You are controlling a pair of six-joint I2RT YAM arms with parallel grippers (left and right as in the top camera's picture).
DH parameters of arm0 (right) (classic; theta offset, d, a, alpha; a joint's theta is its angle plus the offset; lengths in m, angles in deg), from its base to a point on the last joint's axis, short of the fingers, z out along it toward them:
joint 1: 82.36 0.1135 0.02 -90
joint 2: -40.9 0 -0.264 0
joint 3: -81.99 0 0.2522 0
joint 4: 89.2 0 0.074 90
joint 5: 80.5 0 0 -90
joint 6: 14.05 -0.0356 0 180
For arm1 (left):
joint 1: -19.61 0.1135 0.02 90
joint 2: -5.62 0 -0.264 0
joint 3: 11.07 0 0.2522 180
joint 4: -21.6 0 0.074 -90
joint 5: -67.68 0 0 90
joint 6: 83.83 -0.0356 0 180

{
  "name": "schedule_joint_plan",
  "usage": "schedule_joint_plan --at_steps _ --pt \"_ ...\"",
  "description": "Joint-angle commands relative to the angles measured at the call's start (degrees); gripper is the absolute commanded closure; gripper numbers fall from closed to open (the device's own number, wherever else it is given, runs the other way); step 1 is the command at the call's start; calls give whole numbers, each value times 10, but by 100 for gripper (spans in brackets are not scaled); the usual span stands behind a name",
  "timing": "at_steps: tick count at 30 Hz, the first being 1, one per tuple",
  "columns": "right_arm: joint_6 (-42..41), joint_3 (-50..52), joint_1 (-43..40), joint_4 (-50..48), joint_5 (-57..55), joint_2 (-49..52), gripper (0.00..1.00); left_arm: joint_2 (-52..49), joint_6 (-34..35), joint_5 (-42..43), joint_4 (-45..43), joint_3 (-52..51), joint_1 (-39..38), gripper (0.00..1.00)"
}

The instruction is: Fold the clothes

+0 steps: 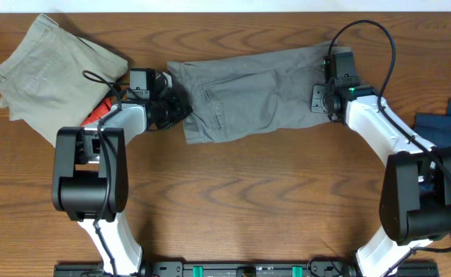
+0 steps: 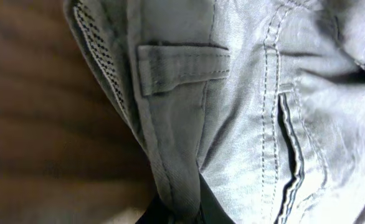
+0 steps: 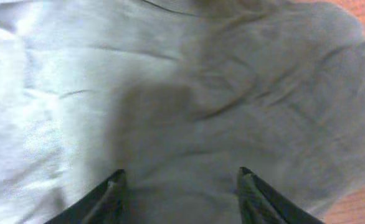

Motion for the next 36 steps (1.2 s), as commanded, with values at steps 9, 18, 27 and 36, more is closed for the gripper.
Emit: schedule_joint_plan --at_steps 9,18,27,36 --pt "-3 -28 11 -42 310 -59 78 219 -98 -23 170 -10 9 94" --pt "-16 -27 127 -36 447 79 77 326 -98 -22 222 -10 -5 94" --pt "-33 -27 260 -122 459 196 72 408 -87 12 212 7 -13 94" --pt "-32 -35 202 -103 421 101 62 414 -90 -3 251 6 -13 94"
